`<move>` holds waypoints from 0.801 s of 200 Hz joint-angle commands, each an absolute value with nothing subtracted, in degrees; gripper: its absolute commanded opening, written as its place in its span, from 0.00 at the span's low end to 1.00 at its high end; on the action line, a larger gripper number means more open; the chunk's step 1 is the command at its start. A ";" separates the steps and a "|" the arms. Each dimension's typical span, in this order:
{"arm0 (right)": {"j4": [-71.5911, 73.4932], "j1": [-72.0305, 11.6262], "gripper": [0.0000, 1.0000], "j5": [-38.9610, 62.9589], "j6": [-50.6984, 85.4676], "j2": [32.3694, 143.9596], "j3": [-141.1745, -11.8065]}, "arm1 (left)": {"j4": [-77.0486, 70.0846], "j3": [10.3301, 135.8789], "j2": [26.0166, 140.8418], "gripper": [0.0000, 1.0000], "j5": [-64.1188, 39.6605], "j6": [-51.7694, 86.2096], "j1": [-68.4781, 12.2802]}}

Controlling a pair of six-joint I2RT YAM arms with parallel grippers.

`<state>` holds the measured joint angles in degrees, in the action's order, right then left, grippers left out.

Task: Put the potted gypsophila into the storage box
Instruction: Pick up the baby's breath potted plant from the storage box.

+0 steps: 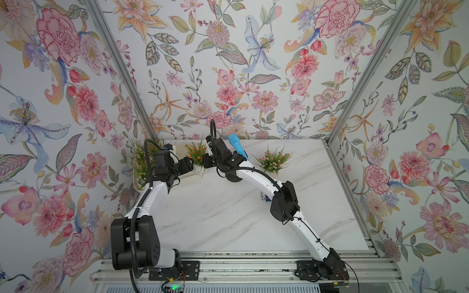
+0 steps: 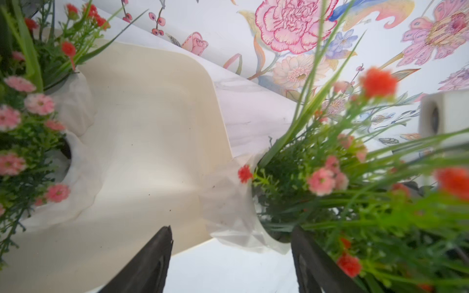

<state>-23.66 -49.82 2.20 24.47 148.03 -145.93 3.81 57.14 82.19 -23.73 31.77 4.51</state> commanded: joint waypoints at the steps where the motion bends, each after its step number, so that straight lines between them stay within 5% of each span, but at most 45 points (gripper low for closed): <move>1: -24.13 -49.66 0.14 3.36 25.27 150.07 -147.04 | 6.14 60.63 83.38 0.75 -24.84 32.79 4.92; 104: -23.47 -49.29 0.16 5.53 24.93 150.28 -147.04 | 21.46 70.15 87.94 0.66 -20.01 27.70 4.81; 160: -23.47 -49.09 0.16 6.50 24.18 150.11 -146.95 | 19.95 68.96 82.44 0.71 -19.64 29.97 6.93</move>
